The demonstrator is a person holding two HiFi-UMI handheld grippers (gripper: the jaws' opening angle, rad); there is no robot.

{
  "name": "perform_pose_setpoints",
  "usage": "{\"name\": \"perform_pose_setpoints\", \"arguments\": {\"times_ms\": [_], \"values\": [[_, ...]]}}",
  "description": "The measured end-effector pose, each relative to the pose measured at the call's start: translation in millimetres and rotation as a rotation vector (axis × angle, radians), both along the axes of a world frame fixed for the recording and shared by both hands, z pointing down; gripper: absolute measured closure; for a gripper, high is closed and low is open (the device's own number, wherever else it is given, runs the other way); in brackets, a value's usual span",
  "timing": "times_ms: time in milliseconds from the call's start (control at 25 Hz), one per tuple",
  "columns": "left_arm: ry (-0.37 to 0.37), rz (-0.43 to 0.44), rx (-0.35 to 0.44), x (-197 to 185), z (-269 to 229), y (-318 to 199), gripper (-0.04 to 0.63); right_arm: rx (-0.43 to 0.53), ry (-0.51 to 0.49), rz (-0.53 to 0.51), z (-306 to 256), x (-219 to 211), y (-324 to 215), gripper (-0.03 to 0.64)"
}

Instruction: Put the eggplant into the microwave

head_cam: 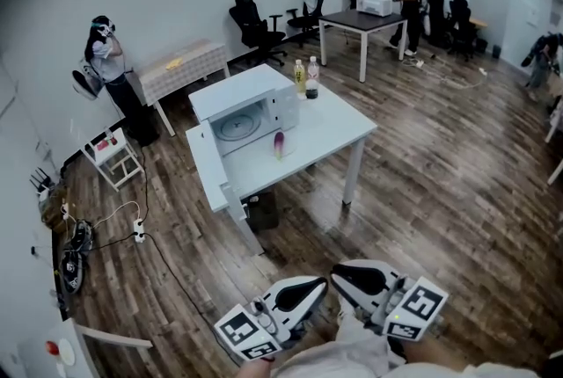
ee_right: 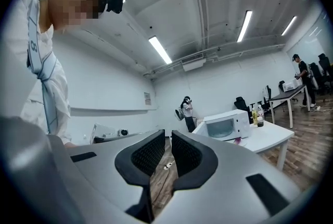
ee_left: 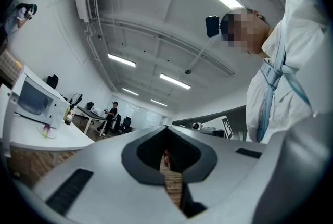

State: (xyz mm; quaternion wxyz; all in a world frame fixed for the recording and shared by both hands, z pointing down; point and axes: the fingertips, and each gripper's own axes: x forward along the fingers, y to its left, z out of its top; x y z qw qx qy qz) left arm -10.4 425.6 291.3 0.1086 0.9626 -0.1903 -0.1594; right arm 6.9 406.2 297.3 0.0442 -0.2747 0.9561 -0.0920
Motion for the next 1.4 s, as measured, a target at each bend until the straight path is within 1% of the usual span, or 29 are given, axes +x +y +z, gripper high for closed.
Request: {"name": "perform_pose_setpoints", "arguments": {"times_ms": [160,320,520,720,840,1160,1400], "values": [[0.015,-0.018,-0.016,15.0,-4.1,-52.2,0.594,-0.001,-0.016,-0.022,-3.1,16.0,-47.3,0.572],[-0.002,-0.050,-0.013,29.8,-7.3,-101.5,0.594,0.005,-0.009,-0.032,-2.1,32.4,-92.4,0.572],[-0.019,-0.073,-0.028,46.0,-7.2,-153.3,0.594,-0.012,-0.002,-0.038,2.5,51.2,-145.5,0.572],[-0.042,-0.120,-0.009,57.0,-1.9,-198.8,0.594,-0.008,-0.016,-0.072,6.8,64.3,-189.6,0.572],[-0.070,-0.158,0.011,62.7,6.0,-223.9,0.594,-0.002,-0.017,-0.099,13.6,70.9,-215.9,0.572],[-0.081,-0.243,0.025,69.2,17.1,-280.4,0.594,0.003,0.010,-0.182,29.7,69.4,-275.9,0.572],[-0.101,-0.301,0.015,57.3,33.2,-322.6,0.594,0.011,0.026,-0.207,44.1,57.3,-313.2,0.572]]}}
